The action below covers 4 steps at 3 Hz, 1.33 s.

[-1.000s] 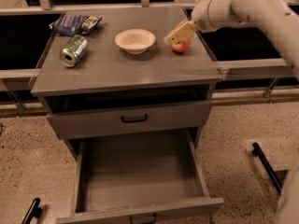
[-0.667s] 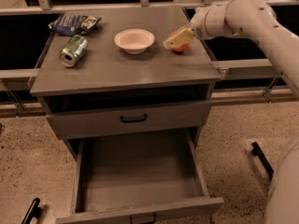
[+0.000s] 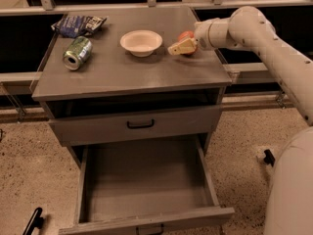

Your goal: Place apple into middle drawer

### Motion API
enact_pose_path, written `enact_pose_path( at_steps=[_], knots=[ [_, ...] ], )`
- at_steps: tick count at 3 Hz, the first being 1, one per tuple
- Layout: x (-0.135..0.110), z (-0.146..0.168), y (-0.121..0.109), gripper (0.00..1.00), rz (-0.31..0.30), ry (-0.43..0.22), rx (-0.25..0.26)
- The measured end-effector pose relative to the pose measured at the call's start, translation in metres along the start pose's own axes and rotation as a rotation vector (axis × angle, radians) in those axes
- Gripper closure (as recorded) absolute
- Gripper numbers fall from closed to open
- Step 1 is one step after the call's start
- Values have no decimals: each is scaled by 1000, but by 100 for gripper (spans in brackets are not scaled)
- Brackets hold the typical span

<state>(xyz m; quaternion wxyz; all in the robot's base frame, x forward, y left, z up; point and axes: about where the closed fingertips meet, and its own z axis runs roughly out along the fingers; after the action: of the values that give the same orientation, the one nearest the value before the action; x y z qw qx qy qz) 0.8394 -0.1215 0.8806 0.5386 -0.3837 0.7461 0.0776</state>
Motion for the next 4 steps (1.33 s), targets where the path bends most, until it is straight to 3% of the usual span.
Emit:
enact_pose_path(
  at_steps=[3, 4],
  knots=[
    [12, 12, 8, 88, 55, -79, -27],
    [1, -16, -3, 100, 78, -152, -5]
  ],
)
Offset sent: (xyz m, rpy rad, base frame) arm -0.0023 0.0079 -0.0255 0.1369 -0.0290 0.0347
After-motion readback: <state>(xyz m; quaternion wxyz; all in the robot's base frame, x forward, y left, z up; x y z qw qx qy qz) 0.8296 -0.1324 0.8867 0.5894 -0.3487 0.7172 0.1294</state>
